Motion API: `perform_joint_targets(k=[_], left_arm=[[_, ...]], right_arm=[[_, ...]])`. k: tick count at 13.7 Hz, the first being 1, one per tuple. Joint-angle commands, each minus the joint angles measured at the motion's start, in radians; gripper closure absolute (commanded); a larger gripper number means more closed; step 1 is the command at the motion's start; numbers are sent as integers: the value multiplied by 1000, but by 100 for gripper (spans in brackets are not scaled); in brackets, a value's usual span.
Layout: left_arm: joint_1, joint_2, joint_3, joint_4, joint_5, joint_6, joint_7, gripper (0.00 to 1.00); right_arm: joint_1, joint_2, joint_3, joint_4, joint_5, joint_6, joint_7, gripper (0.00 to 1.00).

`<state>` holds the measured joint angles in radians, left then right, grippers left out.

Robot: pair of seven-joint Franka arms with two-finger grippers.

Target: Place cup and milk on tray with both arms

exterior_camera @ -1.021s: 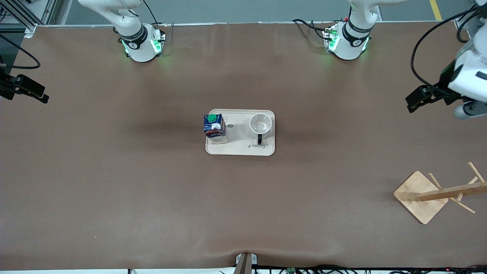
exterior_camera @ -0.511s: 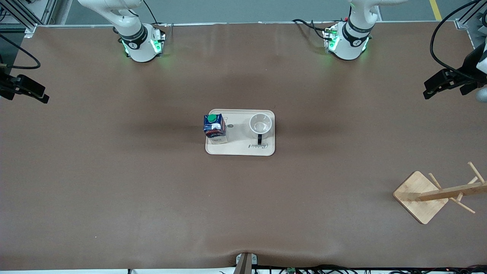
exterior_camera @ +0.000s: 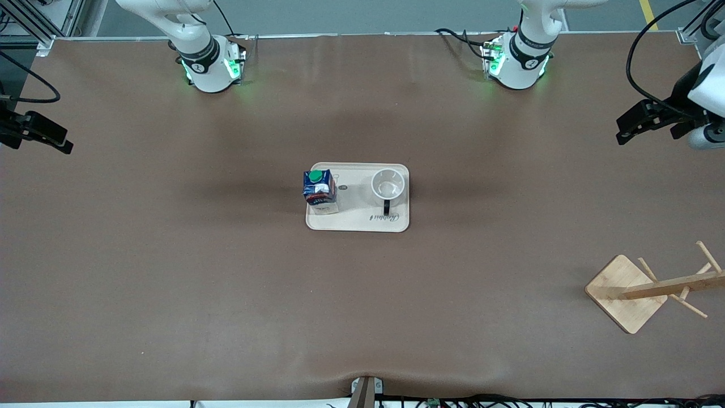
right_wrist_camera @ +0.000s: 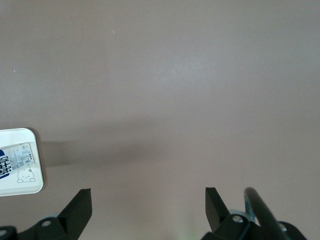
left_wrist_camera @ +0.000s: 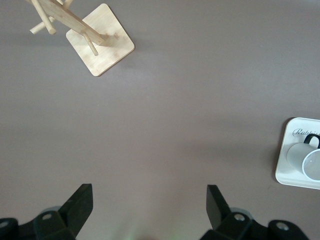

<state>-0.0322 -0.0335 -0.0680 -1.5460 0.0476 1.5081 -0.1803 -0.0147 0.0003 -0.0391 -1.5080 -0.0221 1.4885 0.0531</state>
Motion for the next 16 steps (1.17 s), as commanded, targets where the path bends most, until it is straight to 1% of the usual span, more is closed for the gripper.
perform_joint_targets(k=[1, 11, 16], left_arm=[[8, -26, -4, -17, -12, -6, -8, 0], [31, -13, 8, 20, -20, -8, 10, 0], [29, -13, 8, 20, -22, -8, 12, 0]], right_arm=[[-18, 10, 7, 25, 14, -14, -13, 0], [-18, 10, 7, 25, 14, -14, -13, 0], [-19, 12, 7, 23, 14, -14, -13, 0]])
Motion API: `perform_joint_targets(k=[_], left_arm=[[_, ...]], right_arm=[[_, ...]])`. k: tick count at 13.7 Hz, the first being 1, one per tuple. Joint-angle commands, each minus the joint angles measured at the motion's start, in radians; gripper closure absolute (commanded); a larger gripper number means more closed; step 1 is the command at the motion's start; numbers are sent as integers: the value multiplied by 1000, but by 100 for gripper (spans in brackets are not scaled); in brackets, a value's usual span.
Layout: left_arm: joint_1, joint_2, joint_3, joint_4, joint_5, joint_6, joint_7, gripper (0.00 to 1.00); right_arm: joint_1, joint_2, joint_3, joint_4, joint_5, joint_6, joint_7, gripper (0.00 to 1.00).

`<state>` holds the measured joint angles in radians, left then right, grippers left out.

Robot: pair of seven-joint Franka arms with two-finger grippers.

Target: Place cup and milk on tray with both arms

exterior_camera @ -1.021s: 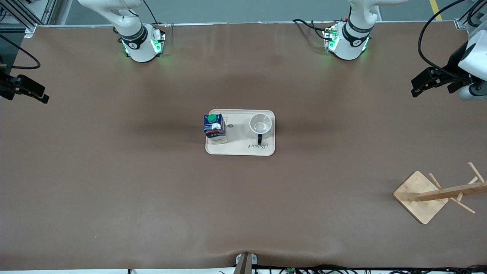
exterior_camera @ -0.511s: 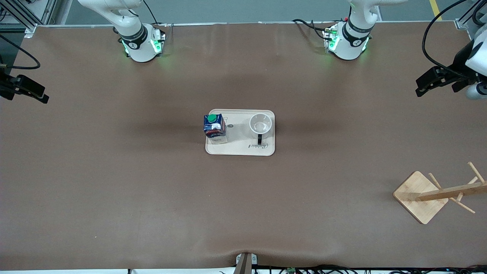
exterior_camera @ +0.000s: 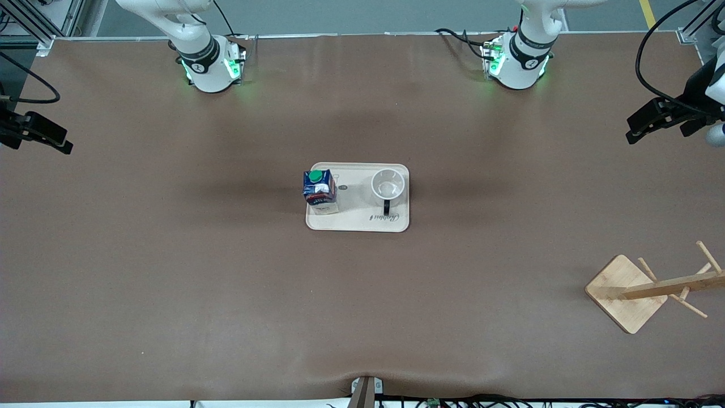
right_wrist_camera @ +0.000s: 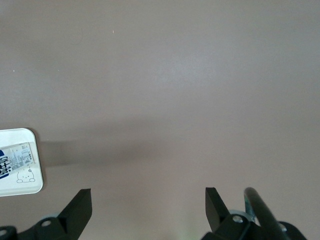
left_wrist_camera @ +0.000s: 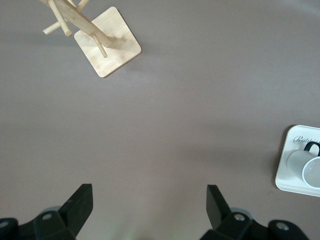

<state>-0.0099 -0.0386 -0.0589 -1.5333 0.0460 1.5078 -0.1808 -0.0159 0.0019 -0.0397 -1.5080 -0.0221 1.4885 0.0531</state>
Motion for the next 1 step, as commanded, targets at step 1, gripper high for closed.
perform_joint_targets(k=[1], left_arm=[[7, -7, -2, 7, -20, -9, 10, 0]], right_arm=[[-18, 10, 7, 25, 14, -14, -13, 0]])
